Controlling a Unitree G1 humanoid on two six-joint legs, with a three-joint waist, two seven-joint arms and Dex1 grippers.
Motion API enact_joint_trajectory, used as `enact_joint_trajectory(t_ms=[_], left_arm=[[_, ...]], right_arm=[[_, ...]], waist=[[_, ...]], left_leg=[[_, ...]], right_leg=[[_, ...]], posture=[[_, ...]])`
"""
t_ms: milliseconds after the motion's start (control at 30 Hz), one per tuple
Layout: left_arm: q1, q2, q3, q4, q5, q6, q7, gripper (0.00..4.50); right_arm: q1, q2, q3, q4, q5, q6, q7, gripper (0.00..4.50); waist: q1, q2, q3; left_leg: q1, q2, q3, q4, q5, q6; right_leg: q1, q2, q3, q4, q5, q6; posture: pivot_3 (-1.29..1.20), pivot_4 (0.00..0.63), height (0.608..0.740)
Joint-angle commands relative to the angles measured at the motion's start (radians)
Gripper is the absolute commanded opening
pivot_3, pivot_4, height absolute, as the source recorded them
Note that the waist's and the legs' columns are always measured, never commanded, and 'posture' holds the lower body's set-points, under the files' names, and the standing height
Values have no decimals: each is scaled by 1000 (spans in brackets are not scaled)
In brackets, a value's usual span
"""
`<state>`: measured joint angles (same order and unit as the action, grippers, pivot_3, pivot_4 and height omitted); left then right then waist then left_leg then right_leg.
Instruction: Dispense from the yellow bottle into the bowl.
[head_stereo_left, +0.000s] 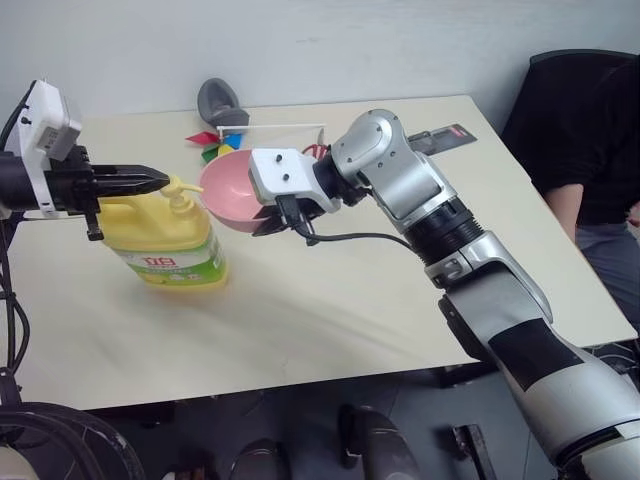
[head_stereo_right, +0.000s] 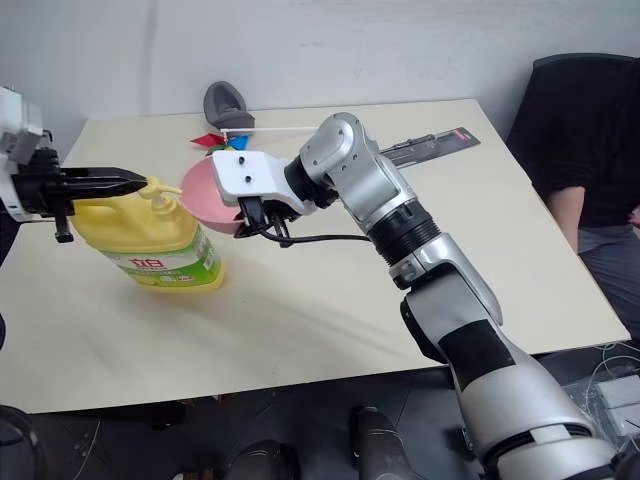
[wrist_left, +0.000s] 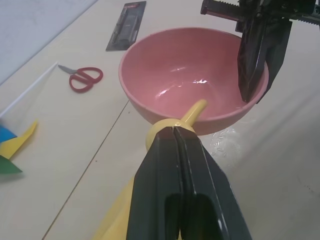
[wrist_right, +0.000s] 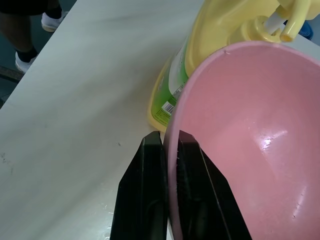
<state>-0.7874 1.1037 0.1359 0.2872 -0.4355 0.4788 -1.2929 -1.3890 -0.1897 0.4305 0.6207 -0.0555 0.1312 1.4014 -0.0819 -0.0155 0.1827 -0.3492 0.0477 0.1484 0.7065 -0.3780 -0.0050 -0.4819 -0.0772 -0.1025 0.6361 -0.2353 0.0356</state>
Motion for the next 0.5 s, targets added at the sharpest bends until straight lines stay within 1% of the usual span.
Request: enact_joint_trajectory(t_ms=[33, 367, 500], left_arm=[[35, -17, -99, 51, 83, 7, -20, 21], [44, -31, -127, 103, 108, -12, -30, 21], [61, -31, -143, 115, 117, -14, -41, 21]], right_arm=[[-3, -7, -5, -42, -3, -17, 4, 0], [29, -11, -1, -115, 2, 17, 25, 0], [37, -9, 0, -141, 6, 35, 31, 0]], waist=[[1, 0, 0], [4, 1, -1], [5, 2, -5]], left_leg=[[0, 0, 0, 0, 0, 0], [7, 0, 0, 0, 0, 0], [12, 0, 0, -3, 0, 0]], right_leg=[[0, 0, 0, 0, 0, 0], [5, 0, 2, 2, -1, -1], [7, 0, 2, 2, -1, -1]], posture=[[0, 150, 740], [0, 150, 740], [0, 150, 740]])
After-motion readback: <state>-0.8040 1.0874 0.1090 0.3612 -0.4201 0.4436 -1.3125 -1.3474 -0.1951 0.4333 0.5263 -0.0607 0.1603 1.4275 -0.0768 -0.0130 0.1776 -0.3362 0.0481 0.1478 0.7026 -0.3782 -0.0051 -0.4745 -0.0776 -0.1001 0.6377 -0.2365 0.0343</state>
